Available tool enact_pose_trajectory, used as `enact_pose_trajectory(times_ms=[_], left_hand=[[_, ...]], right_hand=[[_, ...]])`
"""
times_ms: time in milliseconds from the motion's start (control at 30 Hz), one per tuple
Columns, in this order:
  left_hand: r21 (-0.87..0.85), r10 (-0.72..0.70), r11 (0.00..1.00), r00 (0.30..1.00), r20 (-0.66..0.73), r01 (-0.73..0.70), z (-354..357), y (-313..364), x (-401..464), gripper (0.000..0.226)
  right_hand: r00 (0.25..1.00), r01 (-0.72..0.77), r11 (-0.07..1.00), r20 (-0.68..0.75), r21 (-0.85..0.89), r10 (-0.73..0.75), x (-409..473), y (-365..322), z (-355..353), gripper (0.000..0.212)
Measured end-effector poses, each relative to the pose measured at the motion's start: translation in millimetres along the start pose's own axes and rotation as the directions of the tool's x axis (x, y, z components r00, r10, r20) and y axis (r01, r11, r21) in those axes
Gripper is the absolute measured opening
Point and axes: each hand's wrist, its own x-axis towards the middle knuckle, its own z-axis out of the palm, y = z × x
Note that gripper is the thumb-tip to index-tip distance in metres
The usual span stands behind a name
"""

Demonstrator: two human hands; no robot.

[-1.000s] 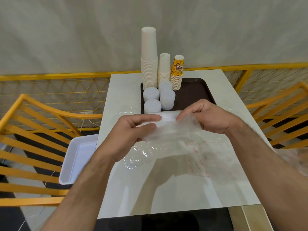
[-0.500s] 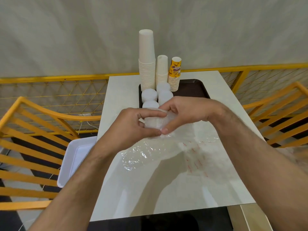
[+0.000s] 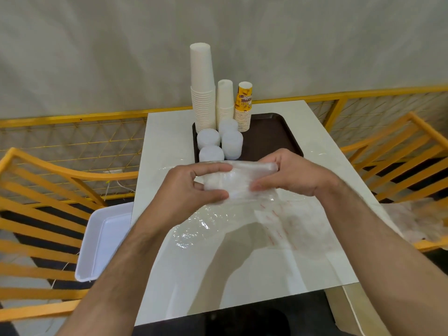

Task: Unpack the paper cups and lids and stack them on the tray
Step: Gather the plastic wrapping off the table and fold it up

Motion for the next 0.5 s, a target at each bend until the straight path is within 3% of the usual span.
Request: enact_pose_trajectory(times_ms=[200, 433, 500], left_hand=[[-0.044, 0.014, 0.999, 1.0, 0.026, -0.013, 32.3, -1.5, 3.7, 0.047], [-0.031, 0.029, 0.999, 0.98, 0.198, -0.024, 108.8, 11.1, 8.6, 0.045], [-0.082, 0.011, 0.997, 0.969, 0.246, 0.009, 140.1, 19.7, 9.8, 0.05]], right_hand=[[0.983, 0.037, 0.954, -0.182, 0.296, 0.019, -36.7, 37.5, -3.8, 0.023], [0.971, -0.01, 0.873, -0.203, 0.487, 0.124, -115.6, 89.5, -55.1, 0.023], [0.96, -0.006, 0.858, -0.236, 0.513, 0.148, -148.0, 111.0, -77.3, 0.039]])
